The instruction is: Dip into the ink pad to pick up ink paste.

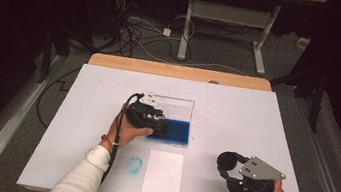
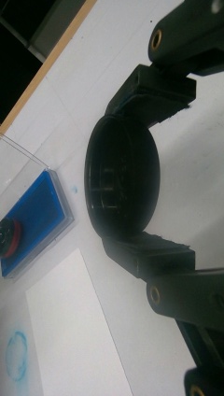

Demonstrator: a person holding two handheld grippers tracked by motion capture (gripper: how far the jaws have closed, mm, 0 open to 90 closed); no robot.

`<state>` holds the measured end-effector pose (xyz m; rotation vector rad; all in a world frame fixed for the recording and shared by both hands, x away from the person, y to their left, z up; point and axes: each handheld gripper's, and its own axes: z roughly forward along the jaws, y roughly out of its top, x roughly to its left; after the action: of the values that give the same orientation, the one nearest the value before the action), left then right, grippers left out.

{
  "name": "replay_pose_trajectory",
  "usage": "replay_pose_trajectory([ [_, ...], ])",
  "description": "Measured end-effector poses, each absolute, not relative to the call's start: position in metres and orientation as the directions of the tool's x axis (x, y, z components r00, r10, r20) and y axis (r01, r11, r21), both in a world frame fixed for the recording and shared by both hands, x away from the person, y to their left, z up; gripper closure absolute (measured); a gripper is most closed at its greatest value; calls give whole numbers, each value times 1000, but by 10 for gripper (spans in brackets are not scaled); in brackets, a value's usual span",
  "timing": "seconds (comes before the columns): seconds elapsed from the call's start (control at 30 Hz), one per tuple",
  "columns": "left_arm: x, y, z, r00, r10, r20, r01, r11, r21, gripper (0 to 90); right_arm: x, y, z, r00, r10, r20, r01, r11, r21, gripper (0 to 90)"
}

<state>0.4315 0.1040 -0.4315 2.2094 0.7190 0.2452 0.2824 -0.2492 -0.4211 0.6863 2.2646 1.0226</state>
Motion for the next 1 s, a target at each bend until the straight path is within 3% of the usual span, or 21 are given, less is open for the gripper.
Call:
replay_pose_trajectory([
  [0.43,425,102,-437,826,562,-43,399,-529,749,552,282,-248,-422,-716,639,-280,217,586,781,392],
  [0.67,426,108,-441,821,565,-81,414,-491,766,552,282,-247,-422,-716,640,-279,219,585,781,392],
  [1.0,423,102,-440,825,564,-34,388,-523,759,551,281,-248,-422,-715,641,-277,222,585,780,392],
])
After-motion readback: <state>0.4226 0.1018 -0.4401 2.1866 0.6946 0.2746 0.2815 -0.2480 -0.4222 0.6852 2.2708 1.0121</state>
